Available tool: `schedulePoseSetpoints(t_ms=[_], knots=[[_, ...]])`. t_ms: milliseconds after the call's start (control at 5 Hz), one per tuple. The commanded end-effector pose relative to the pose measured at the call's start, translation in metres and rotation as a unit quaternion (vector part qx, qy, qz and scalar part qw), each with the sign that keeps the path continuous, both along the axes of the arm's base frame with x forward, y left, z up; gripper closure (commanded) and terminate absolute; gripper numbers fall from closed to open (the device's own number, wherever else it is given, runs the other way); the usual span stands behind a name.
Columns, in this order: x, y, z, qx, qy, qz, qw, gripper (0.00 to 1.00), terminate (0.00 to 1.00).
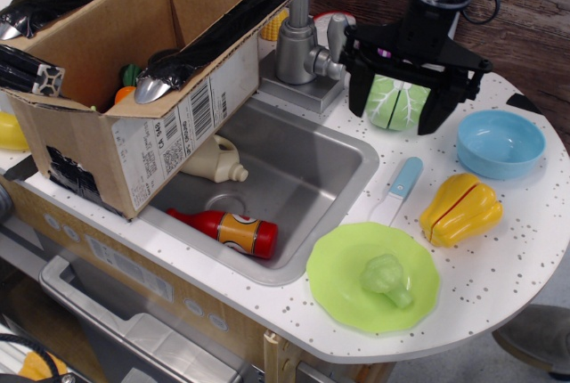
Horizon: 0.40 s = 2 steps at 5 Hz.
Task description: Pick up bowl and put in small4fbox
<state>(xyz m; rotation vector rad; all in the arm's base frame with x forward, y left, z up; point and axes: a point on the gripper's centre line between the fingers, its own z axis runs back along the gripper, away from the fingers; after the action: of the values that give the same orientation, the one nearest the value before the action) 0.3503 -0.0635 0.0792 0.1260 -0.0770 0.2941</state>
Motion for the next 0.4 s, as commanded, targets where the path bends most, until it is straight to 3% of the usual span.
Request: schedulePoseSetpoints(t_ms=[0,200], knots=[[0.037,-0.013,0.006,-0.057,-0.045,0.059,0.9956,0.00,0.00],[0.051,-0.028,0.005,-0.065,-0.053,0.091,0.9923,0.00,0.00]])
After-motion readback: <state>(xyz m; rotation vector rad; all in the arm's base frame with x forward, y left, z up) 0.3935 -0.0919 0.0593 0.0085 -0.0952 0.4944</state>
